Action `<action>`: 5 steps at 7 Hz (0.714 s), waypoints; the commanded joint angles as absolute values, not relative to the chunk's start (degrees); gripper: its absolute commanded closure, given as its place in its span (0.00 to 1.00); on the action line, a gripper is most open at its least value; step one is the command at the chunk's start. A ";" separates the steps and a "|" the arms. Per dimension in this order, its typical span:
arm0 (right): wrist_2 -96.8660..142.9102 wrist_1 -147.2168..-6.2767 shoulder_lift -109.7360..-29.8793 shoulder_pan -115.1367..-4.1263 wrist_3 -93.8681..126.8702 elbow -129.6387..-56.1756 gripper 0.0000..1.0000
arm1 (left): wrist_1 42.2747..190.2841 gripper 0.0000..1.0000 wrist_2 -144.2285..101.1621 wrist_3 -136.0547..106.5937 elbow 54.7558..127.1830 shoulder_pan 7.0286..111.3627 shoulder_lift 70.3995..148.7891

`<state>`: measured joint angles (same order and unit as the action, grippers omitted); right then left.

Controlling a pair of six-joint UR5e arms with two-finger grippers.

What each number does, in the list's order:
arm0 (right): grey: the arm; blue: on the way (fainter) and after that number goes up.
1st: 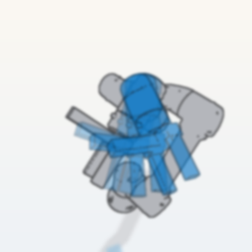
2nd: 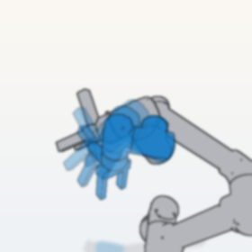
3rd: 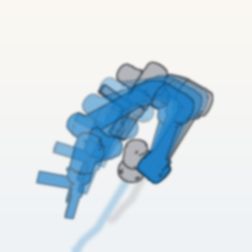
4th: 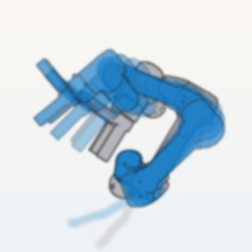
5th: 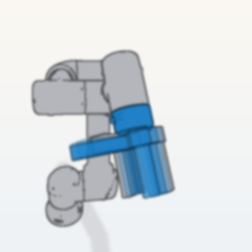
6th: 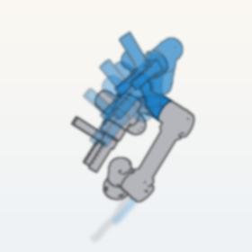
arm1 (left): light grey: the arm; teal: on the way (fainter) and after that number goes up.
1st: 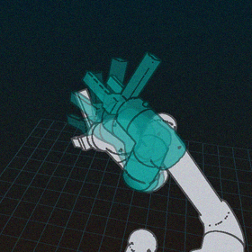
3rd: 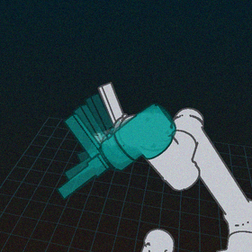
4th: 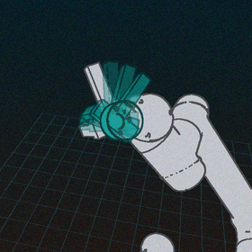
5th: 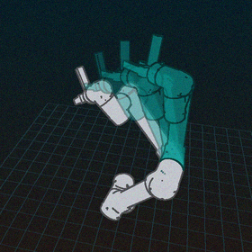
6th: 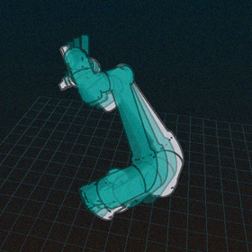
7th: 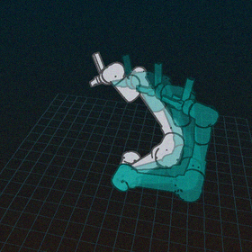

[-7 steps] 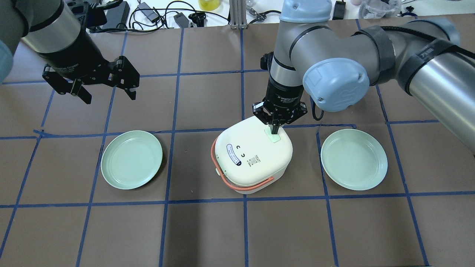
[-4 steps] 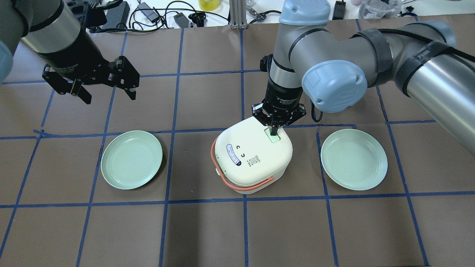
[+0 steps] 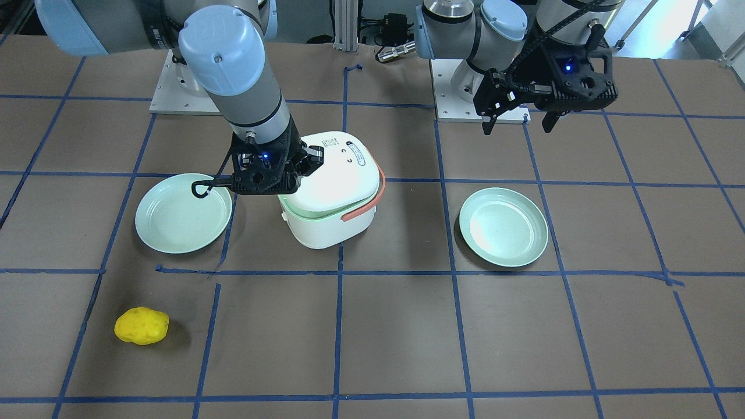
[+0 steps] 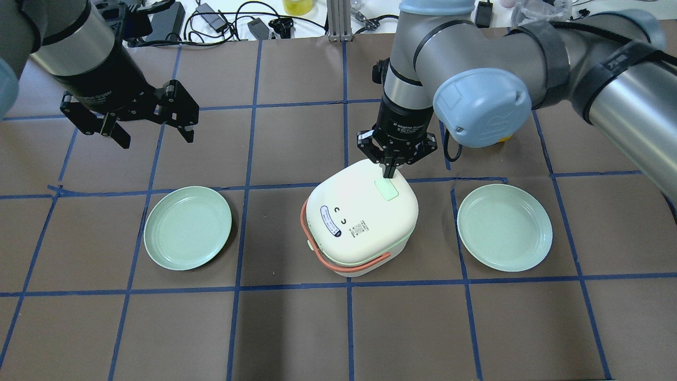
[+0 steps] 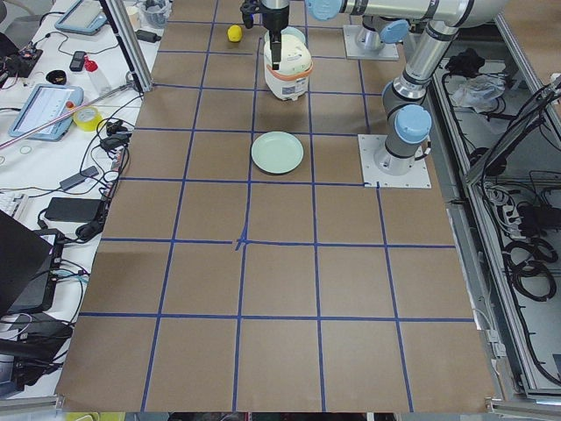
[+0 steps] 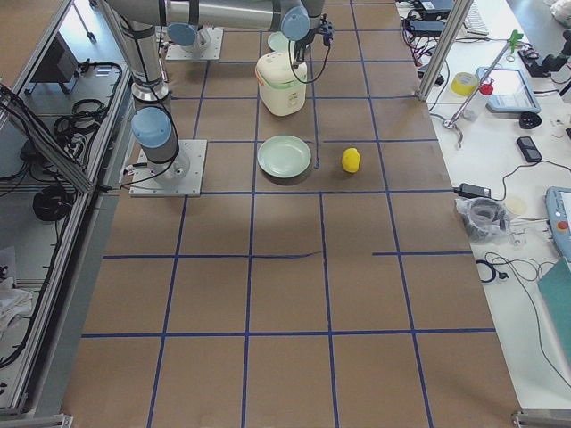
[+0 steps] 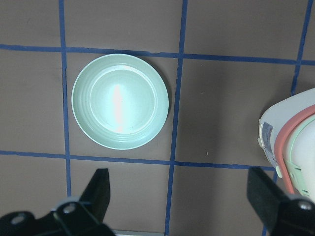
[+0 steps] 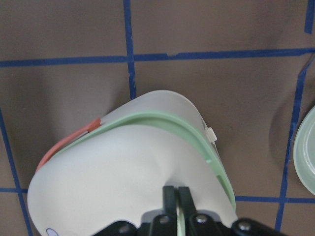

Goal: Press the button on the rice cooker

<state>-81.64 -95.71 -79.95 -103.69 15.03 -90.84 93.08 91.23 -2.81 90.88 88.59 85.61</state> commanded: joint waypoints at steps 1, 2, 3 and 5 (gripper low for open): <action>-83.66 -92.05 -80.51 -103.62 19.31 -83.18 0.00 | 93.08 0.00 91.23 -2.81 90.88 88.59 85.61; -83.85 -89.76 -80.42 -103.10 19.42 -80.53 0.00 | 93.08 0.00 91.23 -2.81 90.88 88.59 85.61; -85.33 -89.91 -80.33 -102.31 18.99 -79.72 0.00 | 93.08 0.00 91.23 -2.81 90.88 88.59 85.61; -87.62 -89.91 -80.59 -100.21 16.80 -79.63 0.00 | 93.08 0.00 91.23 -2.81 90.88 88.59 85.61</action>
